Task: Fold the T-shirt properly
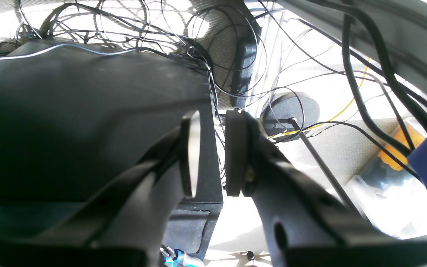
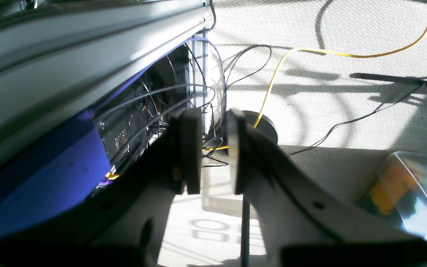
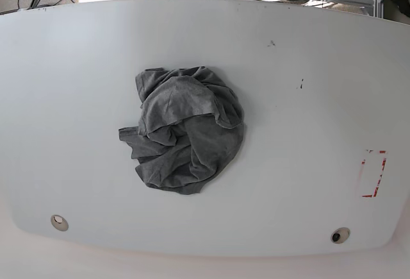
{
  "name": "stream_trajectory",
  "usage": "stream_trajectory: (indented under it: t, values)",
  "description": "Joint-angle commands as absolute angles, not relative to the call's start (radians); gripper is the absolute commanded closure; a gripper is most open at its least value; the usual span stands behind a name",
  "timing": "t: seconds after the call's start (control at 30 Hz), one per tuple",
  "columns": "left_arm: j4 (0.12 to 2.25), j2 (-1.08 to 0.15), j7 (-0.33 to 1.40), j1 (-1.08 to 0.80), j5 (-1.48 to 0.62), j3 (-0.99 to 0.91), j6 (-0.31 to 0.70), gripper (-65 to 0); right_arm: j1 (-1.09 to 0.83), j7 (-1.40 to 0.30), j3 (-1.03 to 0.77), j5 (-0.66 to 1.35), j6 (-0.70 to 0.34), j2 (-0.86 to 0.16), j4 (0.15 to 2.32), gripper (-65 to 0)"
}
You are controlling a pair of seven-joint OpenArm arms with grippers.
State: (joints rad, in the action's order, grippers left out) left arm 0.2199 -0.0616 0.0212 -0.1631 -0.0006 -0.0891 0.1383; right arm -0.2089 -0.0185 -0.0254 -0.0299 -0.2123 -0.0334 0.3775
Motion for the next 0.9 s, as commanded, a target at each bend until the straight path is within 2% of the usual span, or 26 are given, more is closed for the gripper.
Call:
stream_trajectory:
  t: [0.0,0.87]
  values:
    - [0.368,-0.095,-0.049,-0.3,0.001,-0.087,0.144,-10.4,-0.392,-0.004,-0.034,-0.03,-0.198,-0.045,0.604,-11.9]
    - [0.65,-0.107,-0.1,-0.476,0.005,-0.087,0.144,-10.6,-0.617,-0.017,-0.037,-0.036,-0.171,-0.046,0.951,-12.0]
